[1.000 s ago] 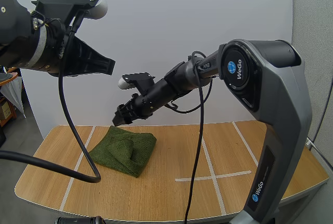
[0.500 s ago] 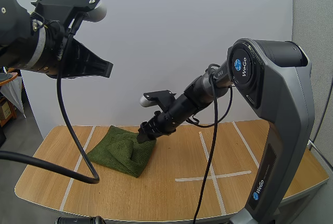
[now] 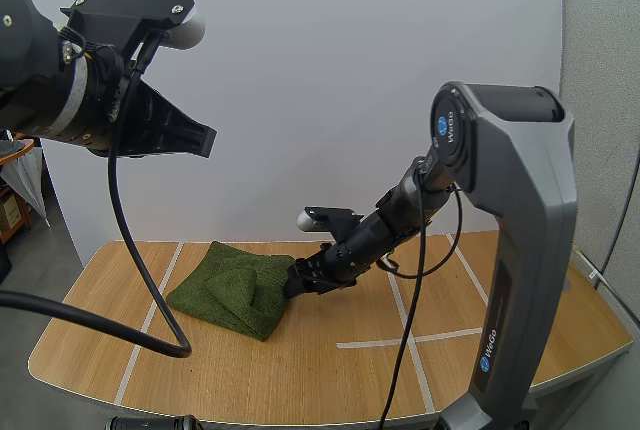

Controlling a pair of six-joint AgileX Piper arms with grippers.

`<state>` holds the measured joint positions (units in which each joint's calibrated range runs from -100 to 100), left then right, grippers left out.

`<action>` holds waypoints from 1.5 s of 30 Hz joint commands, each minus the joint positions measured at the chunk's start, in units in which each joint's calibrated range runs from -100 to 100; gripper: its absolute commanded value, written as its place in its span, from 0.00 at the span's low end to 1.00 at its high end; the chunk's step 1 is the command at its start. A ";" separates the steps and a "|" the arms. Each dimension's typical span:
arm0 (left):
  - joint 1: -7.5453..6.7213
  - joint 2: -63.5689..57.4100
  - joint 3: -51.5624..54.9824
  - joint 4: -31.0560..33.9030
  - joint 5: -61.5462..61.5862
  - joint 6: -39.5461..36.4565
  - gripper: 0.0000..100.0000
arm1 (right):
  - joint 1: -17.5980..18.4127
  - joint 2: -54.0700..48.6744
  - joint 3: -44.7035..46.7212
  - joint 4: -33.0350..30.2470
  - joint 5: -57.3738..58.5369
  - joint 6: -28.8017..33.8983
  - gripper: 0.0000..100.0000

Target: Fold the towel

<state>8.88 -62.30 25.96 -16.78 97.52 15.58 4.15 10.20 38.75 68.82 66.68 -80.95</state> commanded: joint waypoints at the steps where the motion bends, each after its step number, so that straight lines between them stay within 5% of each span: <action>1: 0.06 -0.25 -0.23 0.28 -0.18 -0.51 0.00 | -0.19 0.53 0.26 3.56 2.40 -2.25 1.00; 16: 0.06 -0.25 -0.23 1.78 1.58 -0.51 0.00 | -0.19 8.45 0.26 13.73 9.01 -5.56 1.00; 35: 0.06 -0.25 -0.23 1.90 1.74 -0.51 0.00 | 3.14 9.01 0.26 18.71 7.66 -8.90 0.99; 38: 0.06 -0.25 -0.23 1.90 1.74 -0.51 0.00 | 3.12 9.01 0.26 18.71 7.66 -9.25 0.80; 40: 0.06 -0.25 -0.23 1.90 1.74 -0.51 0.00 | 2.97 9.01 0.26 18.71 7.49 -9.25 0.57; 43: 0.06 -0.25 -0.23 1.90 1.74 -0.51 0.00 | 2.97 9.01 0.26 18.71 7.24 -9.25 0.08; 45: 0.06 -0.25 -0.23 1.90 1.74 -0.51 0.00 | 2.88 9.01 0.26 18.29 6.88 -9.25 0.00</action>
<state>8.88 -62.30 25.96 -14.72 99.12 15.58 7.22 19.45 38.75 87.66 73.98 -89.65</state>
